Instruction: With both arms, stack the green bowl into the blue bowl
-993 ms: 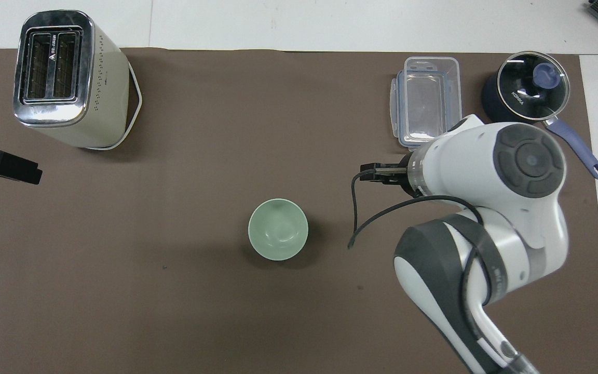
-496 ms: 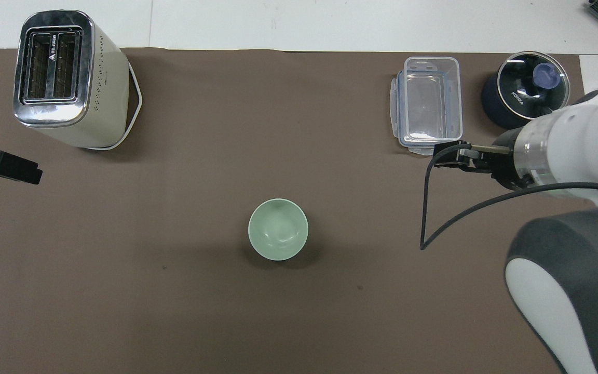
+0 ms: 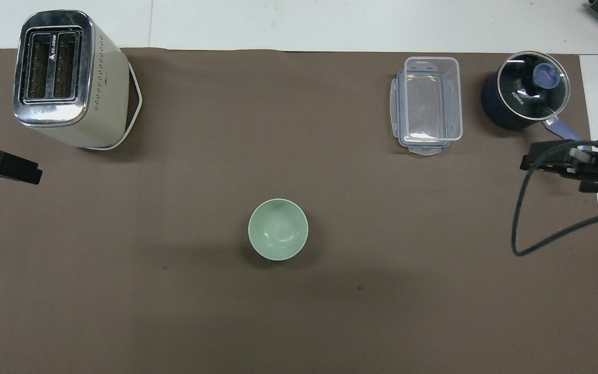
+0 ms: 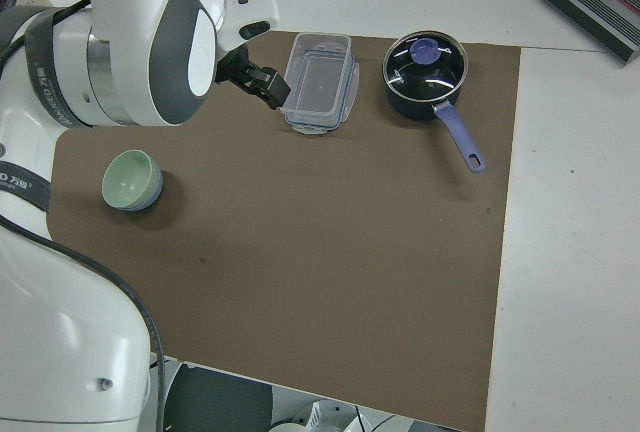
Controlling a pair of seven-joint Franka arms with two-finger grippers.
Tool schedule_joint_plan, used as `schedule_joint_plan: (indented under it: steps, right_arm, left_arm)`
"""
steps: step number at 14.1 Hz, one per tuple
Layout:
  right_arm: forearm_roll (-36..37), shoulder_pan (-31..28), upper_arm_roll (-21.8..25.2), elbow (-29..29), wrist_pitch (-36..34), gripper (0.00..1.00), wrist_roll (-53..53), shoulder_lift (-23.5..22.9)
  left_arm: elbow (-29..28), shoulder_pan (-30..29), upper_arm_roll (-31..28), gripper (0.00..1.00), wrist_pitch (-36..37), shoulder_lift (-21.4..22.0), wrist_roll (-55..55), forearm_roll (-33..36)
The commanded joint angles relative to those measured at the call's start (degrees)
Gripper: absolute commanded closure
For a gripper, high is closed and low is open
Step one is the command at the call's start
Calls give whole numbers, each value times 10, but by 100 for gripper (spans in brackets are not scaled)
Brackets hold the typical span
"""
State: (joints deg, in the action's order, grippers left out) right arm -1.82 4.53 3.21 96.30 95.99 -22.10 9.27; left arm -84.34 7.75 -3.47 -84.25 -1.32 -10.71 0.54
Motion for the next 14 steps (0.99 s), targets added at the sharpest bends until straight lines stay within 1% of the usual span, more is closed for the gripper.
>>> schedule_joint_plan:
  steps: [1,3,5,8,14]
  right_arm:
    - [10,-6,35,-25,-48,0,77,-1]
    - [14,-7,39,-22,-59,0,149,-3]
    - [16,-7,38,-20,-63,0,182,-14]
    - [15,-7,38,-24,-65,0,183,-26]
    - [17,-6,38,-7,-57,0,194,-17]
  left_arm:
    - [-13,-3,6,0,2,12,4,3]
    - [-12,-4,6,0,2,12,3,3]
    - [-13,-7,6,0,1,12,3,3]
    - [-15,-5,7,0,0,13,3,3]
    - [-14,-8,6,0,-2,13,5,3]
